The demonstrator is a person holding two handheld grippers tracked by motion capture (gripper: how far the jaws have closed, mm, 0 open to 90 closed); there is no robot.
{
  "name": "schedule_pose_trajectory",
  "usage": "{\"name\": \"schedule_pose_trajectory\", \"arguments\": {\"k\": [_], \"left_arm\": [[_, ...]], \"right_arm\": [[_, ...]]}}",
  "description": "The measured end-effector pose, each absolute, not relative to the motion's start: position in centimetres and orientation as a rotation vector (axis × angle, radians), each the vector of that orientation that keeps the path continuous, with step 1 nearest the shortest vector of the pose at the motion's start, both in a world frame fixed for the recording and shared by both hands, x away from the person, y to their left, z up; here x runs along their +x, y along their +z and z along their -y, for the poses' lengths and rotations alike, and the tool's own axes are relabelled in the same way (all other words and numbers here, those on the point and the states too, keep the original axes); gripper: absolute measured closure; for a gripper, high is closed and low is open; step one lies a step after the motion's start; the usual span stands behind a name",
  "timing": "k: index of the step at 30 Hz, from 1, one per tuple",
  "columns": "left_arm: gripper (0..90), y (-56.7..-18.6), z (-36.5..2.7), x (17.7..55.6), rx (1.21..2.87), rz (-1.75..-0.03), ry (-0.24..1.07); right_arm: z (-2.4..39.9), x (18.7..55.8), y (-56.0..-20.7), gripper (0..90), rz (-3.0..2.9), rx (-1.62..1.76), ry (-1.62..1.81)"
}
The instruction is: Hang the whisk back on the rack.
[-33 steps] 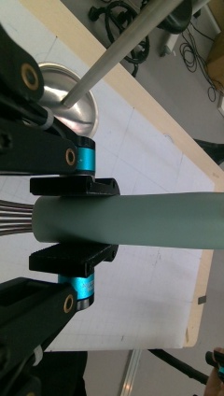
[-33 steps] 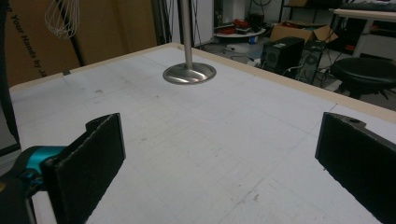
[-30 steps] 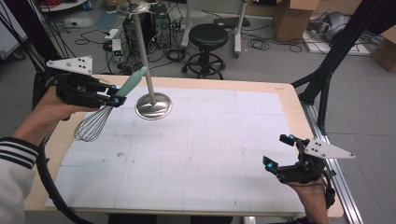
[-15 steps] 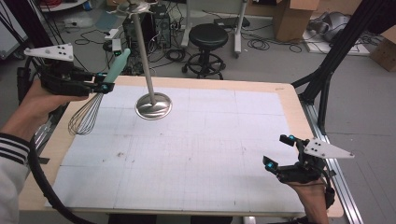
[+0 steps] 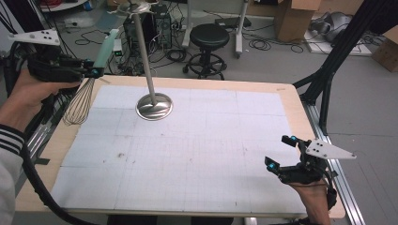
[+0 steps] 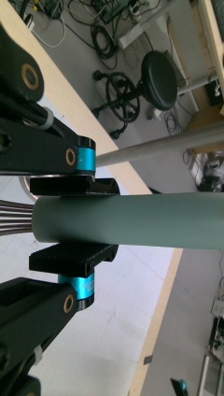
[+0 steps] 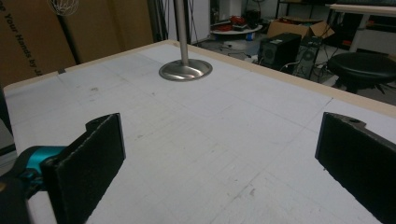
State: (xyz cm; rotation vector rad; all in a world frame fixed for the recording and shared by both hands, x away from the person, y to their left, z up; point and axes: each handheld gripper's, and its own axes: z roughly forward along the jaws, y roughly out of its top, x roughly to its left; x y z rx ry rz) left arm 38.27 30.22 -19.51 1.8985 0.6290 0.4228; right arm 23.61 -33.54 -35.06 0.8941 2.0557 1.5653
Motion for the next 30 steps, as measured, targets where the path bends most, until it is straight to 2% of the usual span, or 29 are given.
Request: {"name": "schedule_pose_trajectory", "arguments": {"k": [16, 30], "left_arm": [[69.5, -18.6, -31.8, 40.4, 1.812, -0.719, 0.486], [69.5, -18.4, -32.1, 42.5, 1.804, -0.758, 0.492]], "right_arm": [[33.8, 23.7, -35.2, 0.4, -2.057, 0.903, 1.551], [34.0, 23.7, -35.3, 0.4, -2.053, 0.909, 1.543]]}}
